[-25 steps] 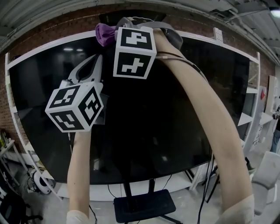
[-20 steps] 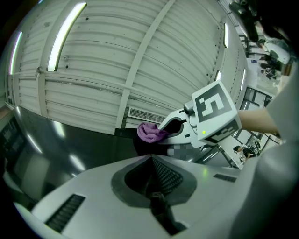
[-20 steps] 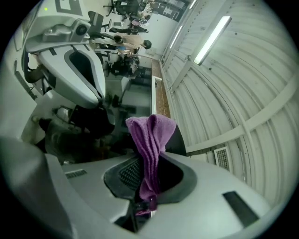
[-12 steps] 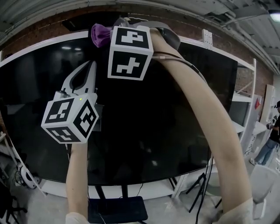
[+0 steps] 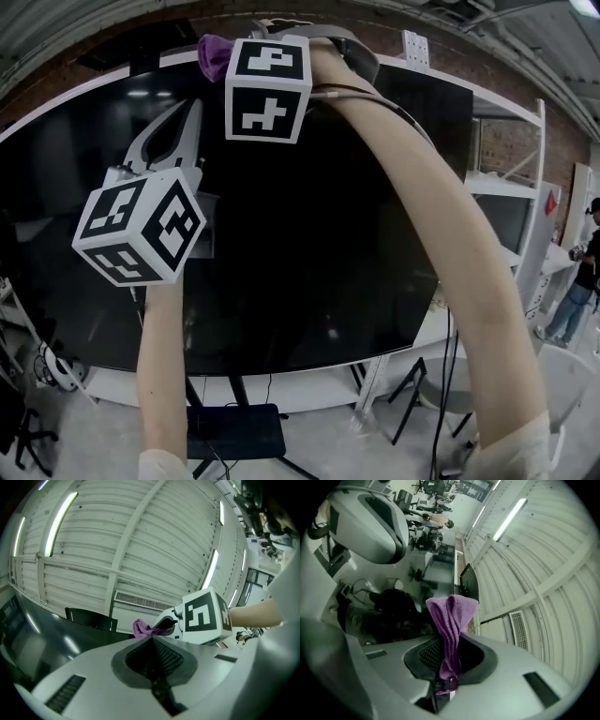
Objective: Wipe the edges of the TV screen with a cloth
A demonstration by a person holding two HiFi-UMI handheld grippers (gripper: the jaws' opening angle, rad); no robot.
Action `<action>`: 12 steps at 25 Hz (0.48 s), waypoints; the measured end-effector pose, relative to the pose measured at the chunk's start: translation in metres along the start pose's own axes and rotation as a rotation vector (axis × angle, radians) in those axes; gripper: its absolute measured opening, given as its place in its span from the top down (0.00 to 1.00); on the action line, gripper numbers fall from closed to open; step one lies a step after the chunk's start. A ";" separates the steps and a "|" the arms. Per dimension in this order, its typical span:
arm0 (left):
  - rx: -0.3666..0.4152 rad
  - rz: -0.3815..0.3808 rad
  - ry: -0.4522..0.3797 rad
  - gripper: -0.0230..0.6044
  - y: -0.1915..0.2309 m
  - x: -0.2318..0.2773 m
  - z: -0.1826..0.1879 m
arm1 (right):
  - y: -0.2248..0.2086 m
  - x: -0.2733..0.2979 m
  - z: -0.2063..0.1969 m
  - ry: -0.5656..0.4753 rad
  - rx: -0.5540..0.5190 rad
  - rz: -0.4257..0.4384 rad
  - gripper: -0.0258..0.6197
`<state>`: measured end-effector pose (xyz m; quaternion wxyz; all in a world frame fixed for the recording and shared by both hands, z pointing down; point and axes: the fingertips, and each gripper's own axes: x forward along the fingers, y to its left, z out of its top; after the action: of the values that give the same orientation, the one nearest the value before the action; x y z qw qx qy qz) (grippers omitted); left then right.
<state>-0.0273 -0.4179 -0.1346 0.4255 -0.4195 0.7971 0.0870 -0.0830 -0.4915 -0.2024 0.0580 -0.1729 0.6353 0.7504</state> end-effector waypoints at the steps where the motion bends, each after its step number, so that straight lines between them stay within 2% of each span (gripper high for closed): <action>1: -0.005 0.003 -0.004 0.94 -0.008 0.002 0.001 | -0.001 -0.004 -0.009 0.002 0.006 0.001 0.86; 5: 0.005 0.016 0.013 0.94 -0.031 0.013 -0.004 | -0.005 -0.013 -0.039 0.017 0.004 -0.017 0.86; 9: 0.005 0.001 0.051 0.94 -0.044 0.020 -0.022 | -0.001 -0.018 -0.059 0.026 -0.006 -0.035 0.86; 12: 0.000 -0.009 0.050 0.94 -0.059 0.031 -0.031 | -0.002 -0.024 -0.082 0.026 0.005 -0.053 0.86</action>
<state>-0.0106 -0.4891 -0.1257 0.4060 -0.4253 0.8054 0.0747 -0.0451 -0.5682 -0.2072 0.0699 -0.1991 0.6331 0.7447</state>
